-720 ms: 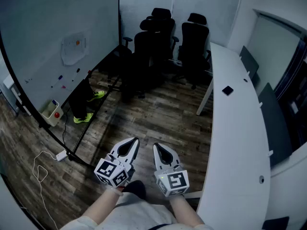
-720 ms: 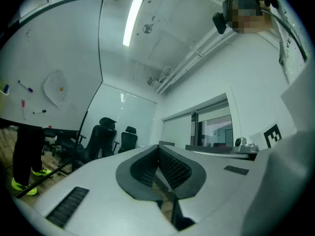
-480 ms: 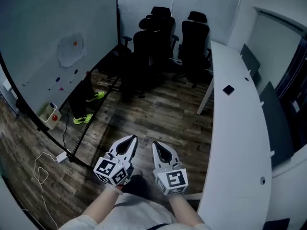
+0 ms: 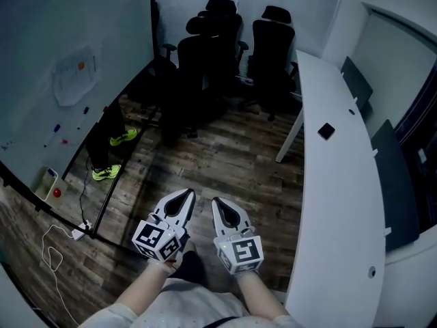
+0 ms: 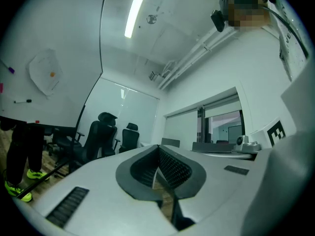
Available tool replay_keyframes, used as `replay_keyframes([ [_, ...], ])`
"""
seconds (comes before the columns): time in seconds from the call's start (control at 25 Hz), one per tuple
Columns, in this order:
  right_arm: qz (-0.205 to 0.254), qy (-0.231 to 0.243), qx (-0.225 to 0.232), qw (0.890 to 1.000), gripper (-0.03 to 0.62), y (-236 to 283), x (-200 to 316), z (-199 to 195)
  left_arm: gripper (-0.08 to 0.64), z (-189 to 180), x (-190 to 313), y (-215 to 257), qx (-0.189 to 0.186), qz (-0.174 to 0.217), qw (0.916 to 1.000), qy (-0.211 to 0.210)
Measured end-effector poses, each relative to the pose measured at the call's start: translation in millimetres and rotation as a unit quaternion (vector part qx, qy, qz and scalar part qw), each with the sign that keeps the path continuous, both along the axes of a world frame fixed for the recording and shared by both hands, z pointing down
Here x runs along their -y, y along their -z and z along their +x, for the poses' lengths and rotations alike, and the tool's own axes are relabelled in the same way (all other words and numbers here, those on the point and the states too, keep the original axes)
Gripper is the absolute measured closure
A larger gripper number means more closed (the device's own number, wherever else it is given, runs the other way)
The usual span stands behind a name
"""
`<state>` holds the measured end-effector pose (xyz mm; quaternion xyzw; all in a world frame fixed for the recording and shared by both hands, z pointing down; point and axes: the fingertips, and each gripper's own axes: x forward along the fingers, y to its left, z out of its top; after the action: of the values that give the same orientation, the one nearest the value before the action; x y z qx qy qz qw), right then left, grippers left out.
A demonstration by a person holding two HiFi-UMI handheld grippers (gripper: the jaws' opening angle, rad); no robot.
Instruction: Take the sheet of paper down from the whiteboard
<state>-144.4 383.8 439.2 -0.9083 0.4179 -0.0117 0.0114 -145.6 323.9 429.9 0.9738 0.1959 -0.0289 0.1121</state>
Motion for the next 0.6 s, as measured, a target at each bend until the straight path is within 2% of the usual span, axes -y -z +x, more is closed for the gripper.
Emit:
replay_keyframes([
  [0.36,0.000,0.019,0.001,1.000,0.574,7.9,84.2,132.0,0.546,128.9,77.6,5.5,0.013,0.001,0.9999,0.007],
  [0.6,-0.006,0.032,0.000,0.999,0.574,3.2,137.0,202.8,0.545,197.1,131.0,-4.8,0.013,-0.005,0.9997,0.020],
])
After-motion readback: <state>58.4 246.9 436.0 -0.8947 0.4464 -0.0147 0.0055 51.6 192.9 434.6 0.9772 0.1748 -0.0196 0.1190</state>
